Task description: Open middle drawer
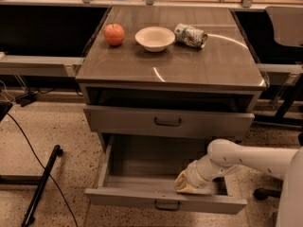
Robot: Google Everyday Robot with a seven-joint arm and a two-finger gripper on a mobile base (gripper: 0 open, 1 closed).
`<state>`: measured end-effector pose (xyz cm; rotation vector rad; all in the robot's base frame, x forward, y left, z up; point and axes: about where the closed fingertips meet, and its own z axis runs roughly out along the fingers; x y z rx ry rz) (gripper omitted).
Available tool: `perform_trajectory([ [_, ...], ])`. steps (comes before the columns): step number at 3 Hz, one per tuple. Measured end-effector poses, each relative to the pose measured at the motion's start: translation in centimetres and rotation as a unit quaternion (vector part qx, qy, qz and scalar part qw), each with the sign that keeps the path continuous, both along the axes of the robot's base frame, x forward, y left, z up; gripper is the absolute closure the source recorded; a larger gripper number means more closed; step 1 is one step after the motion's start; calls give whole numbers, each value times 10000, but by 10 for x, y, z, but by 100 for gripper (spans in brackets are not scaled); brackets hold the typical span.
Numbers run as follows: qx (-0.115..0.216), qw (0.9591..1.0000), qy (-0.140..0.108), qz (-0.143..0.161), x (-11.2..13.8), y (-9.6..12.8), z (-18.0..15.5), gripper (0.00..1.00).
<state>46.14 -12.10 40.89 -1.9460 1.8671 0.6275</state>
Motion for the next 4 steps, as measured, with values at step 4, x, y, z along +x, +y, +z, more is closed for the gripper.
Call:
perform_trajectory([
  [4, 1600, 9818, -960, 351, -21, -14, 117, 81],
])
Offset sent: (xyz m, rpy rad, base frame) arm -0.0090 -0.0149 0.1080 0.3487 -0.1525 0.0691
